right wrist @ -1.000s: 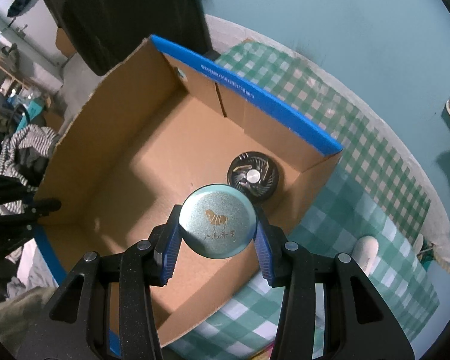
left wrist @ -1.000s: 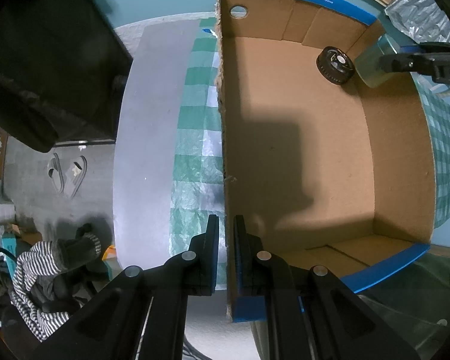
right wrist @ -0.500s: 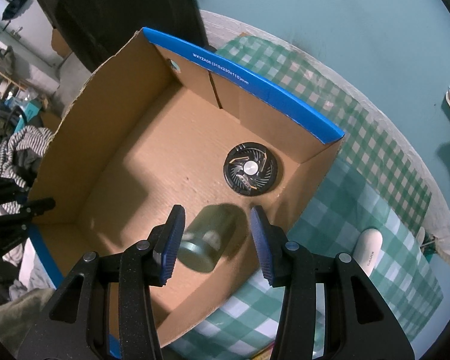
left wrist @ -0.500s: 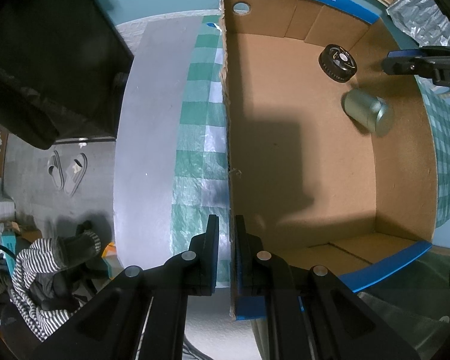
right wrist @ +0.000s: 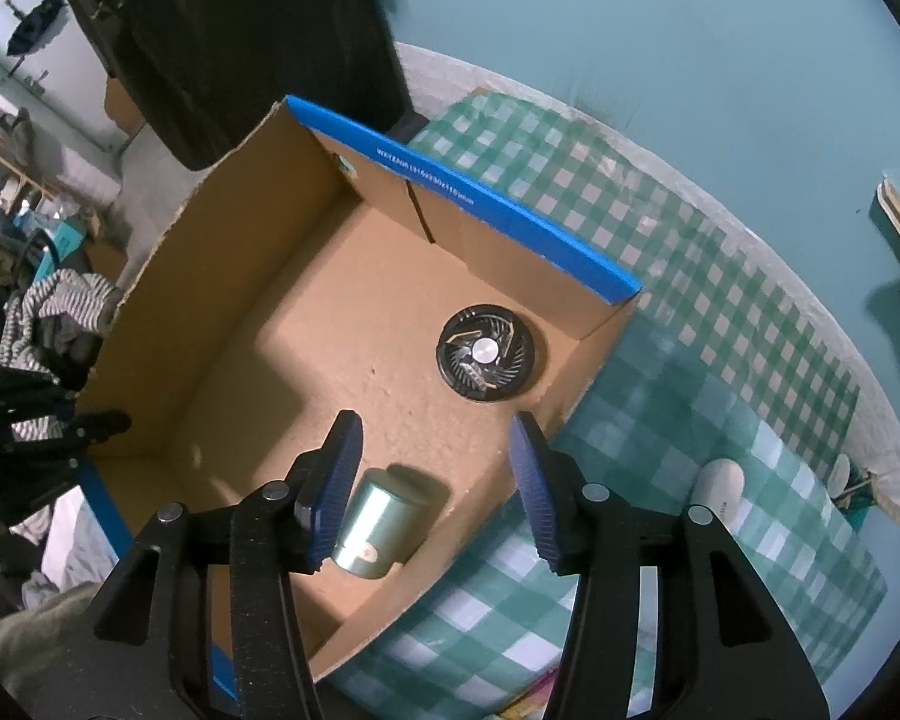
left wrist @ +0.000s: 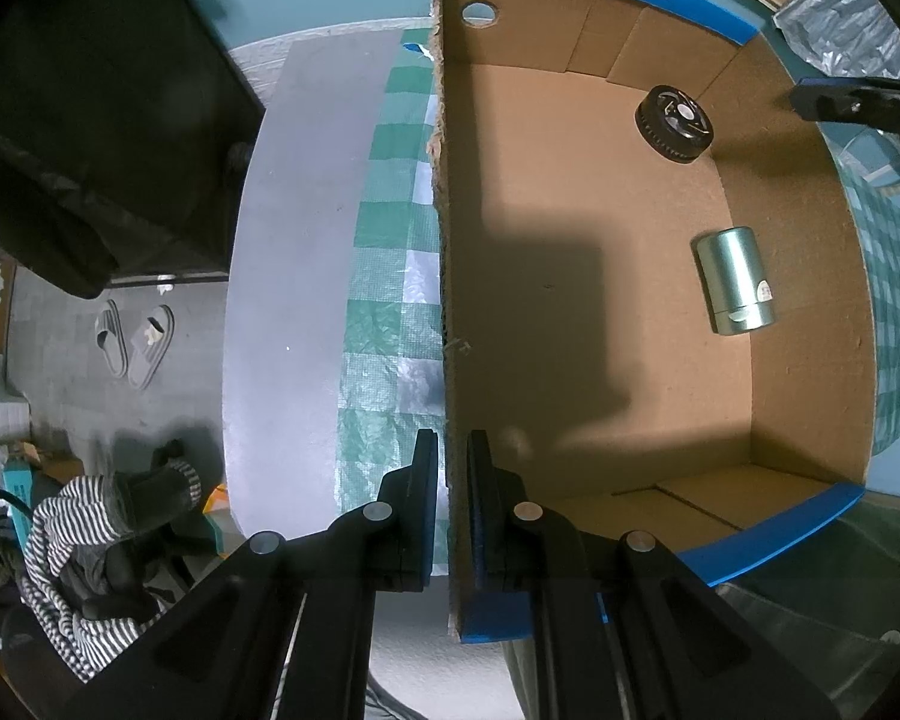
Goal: Organize rigid objects
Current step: 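Move the right gripper to the white KINYO case and grasp it, then carry the white KINYO case with the right gripper into the box and release, then move the right gripper to the white square charger and grasp it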
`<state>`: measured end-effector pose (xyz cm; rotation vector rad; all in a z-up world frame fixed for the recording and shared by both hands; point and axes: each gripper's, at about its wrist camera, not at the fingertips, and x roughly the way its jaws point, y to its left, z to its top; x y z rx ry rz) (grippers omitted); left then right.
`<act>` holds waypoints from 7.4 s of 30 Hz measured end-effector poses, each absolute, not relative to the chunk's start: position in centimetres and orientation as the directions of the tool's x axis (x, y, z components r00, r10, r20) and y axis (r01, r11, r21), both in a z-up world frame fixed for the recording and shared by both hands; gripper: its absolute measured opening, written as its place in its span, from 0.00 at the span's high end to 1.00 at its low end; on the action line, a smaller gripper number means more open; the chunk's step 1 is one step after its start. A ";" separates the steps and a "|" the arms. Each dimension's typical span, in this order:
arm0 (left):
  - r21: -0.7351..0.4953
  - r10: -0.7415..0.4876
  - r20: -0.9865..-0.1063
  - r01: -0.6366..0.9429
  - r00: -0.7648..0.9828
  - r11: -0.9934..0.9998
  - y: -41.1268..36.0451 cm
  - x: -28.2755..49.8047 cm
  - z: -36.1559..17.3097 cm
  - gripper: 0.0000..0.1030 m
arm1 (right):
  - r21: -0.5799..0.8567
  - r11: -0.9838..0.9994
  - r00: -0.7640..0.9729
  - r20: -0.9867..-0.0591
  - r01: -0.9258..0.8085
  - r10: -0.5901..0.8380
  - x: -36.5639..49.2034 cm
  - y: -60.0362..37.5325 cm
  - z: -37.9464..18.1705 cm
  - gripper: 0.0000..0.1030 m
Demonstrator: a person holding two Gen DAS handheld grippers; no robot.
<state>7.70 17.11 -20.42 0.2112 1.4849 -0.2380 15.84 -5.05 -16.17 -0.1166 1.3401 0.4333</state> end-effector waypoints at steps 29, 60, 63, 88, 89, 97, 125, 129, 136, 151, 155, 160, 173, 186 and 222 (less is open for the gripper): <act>0.002 -0.016 -0.998 0.261 0.064 0.965 16.7 7.7 -20.3 0.91 | 0.101 0.983 0.175 -0.976 -0.153 0.128 16.9 -17.6 -18.4 0.46; 0.009 -0.006 -0.998 0.243 0.059 0.970 16.7 7.6 -20.4 0.91 | 0.023 0.995 0.091 -0.995 -0.099 0.033 17.2 -21.5 -27.6 0.64; 0.008 -0.007 -0.998 0.245 0.059 0.969 16.8 7.6 -20.3 0.91 | 0.031 0.995 0.097 -0.994 -0.098 0.041 17.2 -21.6 -27.4 0.64; 0.005 -0.009 -0.998 0.256 0.056 0.967 17.3 7.7 -20.4 0.91 | 0.061 0.970 0.211 -0.971 -0.236 0.112 17.2 -17.0 -17.9 0.64; 0.004 -0.011 -0.998 0.255 0.056 0.967 17.3 7.7 -20.4 0.91 | 0.064 0.968 0.216 -0.969 -0.243 0.118 17.2 -16.7 -17.5 0.64; 0.001 -0.015 -0.998 0.259 0.058 0.966 17.1 7.4 -20.4 0.91 | 0.079 0.944 0.224 -0.962 -0.321 0.156 17.8 -13.1 -14.6 0.64; 0.001 -0.014 -0.998 0.253 0.059 0.967 17.1 7.8 -20.6 0.91 | 0.125 0.848 0.075 -0.979 -0.515 0.190 18.8 -1.9 -18.5 0.64; 0.000 -0.015 -0.998 0.250 0.056 0.968 17.1 7.9 -20.7 0.91 | 0.134 0.853 0.061 -0.980 -0.504 0.190 18.7 -2.1 -19.0 0.64; 0.002 -0.012 -0.998 0.257 0.053 0.967 17.1 7.9 -20.7 0.91 | 0.147 0.866 0.069 -0.977 -0.478 0.204 19.0 -2.6 -18.9 0.64; 0.008 -0.008 -0.998 0.266 0.058 0.964 16.9 7.8 -20.6 0.91 | 0.138 0.866 0.125 -0.967 -0.481 0.223 18.8 -3.0 -16.7 0.64; 0.009 -0.007 -0.998 0.266 0.056 0.964 16.9 7.8 -20.6 0.91 | 0.137 0.866 0.128 -0.966 -0.481 0.224 18.7 -3.2 -16.3 0.63; 0.011 -0.003 -0.999 0.267 0.054 0.964 16.9 7.9 -20.6 0.91 | 0.128 0.866 0.145 -0.964 -0.483 0.223 18.4 -4.2 -15.3 0.57; 0.012 -0.003 -0.998 0.266 0.057 0.964 16.8 7.8 -20.5 0.91 | 0.130 0.900 0.148 -0.967 -0.416 0.208 17.8 -10.4 -15.3 0.43; 0.022 0.005 -0.998 0.251 0.065 0.968 16.6 7.5 -20.6 0.91 | 0.083 0.862 0.015 -0.994 -0.501 0.104 15.2 -13.6 -20.9 0.31; 0.028 0.014 -0.998 0.216 0.065 0.976 16.7 6.8 -20.5 0.91 | 0.066 0.886 -0.087 -0.996 -0.459 0.029 14.7 -13.1 -27.4 0.47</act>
